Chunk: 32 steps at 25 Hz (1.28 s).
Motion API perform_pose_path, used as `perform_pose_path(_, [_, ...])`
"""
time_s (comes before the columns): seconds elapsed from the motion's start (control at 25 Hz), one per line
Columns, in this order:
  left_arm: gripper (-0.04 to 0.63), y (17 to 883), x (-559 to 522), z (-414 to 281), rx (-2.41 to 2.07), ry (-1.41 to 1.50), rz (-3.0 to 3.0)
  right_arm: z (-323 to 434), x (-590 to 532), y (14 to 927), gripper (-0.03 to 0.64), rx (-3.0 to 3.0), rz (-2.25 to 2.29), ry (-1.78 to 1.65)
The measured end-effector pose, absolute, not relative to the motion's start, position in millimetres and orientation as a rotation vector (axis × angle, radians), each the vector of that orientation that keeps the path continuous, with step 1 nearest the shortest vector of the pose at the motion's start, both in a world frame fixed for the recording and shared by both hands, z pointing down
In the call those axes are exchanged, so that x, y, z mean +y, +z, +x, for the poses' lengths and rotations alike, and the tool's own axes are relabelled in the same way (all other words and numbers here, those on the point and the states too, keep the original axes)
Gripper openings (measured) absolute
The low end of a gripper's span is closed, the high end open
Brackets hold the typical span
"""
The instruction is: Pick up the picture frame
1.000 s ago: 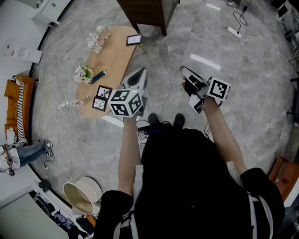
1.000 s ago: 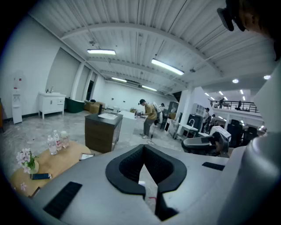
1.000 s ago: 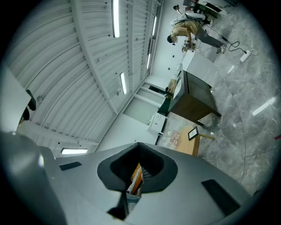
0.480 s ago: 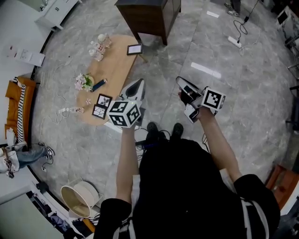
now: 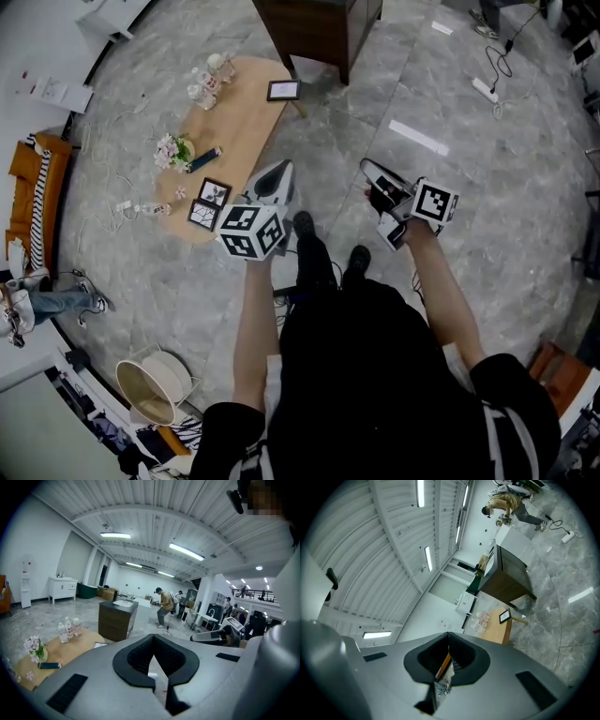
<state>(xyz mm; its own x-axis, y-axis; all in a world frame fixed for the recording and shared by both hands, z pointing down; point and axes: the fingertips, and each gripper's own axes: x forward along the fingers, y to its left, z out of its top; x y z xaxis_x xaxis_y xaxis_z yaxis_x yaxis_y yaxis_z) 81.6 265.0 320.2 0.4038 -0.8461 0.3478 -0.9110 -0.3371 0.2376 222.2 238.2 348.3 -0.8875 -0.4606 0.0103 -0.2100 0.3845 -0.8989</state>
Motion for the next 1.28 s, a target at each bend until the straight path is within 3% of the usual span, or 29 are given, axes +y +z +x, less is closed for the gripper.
perform_pose_path(0.88, [0.011, 310, 102, -119, -1.387, 0.134, 2.347, 45, 93, 350, 0.012, 2.405, -0.859, -1.455])
perform_pose_path(1.28, [0.012, 337, 65, -136, -1.332, 0.131, 2.317, 30, 70, 373, 0.014, 2.33, -0.952, -1.52])
